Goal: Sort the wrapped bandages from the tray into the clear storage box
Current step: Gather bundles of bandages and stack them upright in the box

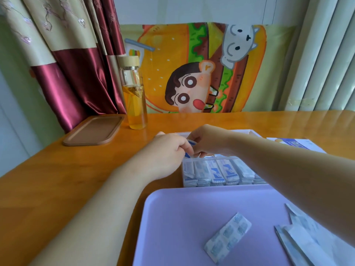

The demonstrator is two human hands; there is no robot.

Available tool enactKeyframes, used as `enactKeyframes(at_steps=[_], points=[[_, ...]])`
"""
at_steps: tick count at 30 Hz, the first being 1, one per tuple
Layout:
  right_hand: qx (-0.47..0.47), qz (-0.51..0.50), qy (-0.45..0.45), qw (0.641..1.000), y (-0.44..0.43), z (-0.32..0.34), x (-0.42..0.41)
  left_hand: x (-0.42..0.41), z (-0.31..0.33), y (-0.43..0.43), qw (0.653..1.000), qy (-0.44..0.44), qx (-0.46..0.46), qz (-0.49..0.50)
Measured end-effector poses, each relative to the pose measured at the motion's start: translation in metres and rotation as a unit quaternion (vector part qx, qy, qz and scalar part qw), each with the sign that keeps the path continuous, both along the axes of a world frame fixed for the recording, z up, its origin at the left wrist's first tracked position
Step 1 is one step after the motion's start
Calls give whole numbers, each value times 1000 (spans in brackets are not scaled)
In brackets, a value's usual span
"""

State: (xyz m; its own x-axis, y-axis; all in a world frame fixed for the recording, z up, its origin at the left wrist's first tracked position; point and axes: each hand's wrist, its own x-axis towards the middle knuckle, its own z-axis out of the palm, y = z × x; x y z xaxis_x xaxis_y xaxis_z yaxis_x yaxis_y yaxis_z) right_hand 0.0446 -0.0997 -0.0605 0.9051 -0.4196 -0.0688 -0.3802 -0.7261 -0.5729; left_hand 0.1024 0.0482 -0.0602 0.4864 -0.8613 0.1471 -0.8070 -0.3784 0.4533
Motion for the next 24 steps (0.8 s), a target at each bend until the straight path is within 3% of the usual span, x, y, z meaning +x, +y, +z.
enactKeyframes(at_steps=[4, 10, 12, 17, 24], points=[[-69, 52, 20, 996, 6, 0, 0, -2, 16, -7, 995, -74, 69, -17], [-22, 76, -13, 997, -3, 16, -14, -6, 34, -28, 969, -149, 194, -34], [-47, 52, -9, 998, -10, 20, -20, -6, 37, -33, 960, -157, 230, -38], [-129, 42, 162, 978, -16, 19, -25, -7, 39, -49, 944, -151, 289, -46], [-122, -2, 187, 975, -15, 5, -8, -5, 41, -71, 924, -159, 346, -34]])
